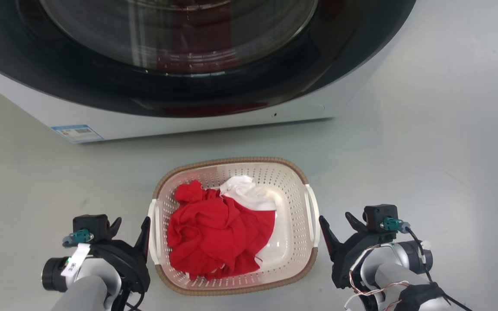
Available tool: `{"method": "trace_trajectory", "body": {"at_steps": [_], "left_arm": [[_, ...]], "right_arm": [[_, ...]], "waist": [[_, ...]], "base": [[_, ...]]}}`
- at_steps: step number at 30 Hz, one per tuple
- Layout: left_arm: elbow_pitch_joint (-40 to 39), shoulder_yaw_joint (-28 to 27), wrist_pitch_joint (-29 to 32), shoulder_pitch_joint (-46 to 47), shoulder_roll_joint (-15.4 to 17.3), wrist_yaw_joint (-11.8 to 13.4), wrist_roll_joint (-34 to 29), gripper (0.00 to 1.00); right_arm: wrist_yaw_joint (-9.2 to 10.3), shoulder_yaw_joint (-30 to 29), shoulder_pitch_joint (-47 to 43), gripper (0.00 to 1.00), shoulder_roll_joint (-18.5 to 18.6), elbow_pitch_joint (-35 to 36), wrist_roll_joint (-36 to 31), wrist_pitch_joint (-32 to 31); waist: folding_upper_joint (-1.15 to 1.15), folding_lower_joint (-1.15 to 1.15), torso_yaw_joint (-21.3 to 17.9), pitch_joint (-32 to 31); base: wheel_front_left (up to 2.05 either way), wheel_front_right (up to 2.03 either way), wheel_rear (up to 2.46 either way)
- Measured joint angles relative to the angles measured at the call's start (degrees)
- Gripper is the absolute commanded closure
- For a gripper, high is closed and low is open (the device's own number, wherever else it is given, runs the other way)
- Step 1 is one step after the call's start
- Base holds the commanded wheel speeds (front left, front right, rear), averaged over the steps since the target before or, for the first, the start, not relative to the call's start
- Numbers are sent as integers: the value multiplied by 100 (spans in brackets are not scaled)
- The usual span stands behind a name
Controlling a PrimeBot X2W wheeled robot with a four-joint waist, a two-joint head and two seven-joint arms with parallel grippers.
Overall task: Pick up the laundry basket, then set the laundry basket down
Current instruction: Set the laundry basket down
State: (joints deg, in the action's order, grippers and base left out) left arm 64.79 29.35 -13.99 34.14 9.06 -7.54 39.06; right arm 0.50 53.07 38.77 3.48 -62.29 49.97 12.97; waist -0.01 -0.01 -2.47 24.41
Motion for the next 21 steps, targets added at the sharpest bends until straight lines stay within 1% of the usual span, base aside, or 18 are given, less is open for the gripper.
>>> {"method": "trace_trajectory", "body": {"at_steps": [6,11,17,18,21], "left_arm": [[-335,8,-29,-229,13,0,-62,0],[-751,-62,-30,-453,137,18,-104,0],[-1496,-200,-30,-753,281,231,-270,0],[-1496,-200,-30,-753,281,231,-270,0],[-1937,-305,-31,-955,361,371,-359,0]], "right_arm": [[0,-33,-171,0,121,104,-11,75],[9,-77,-261,0,220,301,-59,121],[110,-157,-387,0,383,622,-169,126],[110,-157,-387,0,383,622,-169,126],[200,-227,-459,0,479,868,-238,126]], "waist": [[0,0,31,-445],[0,0,66,-797],[0,1,106,-1181],[0,1,106,-1181],[0,1,124,-1354]], "base": [[0,0,0],[0,0,0],[0,0,0],[0,0,0],[0,0,0]]}}
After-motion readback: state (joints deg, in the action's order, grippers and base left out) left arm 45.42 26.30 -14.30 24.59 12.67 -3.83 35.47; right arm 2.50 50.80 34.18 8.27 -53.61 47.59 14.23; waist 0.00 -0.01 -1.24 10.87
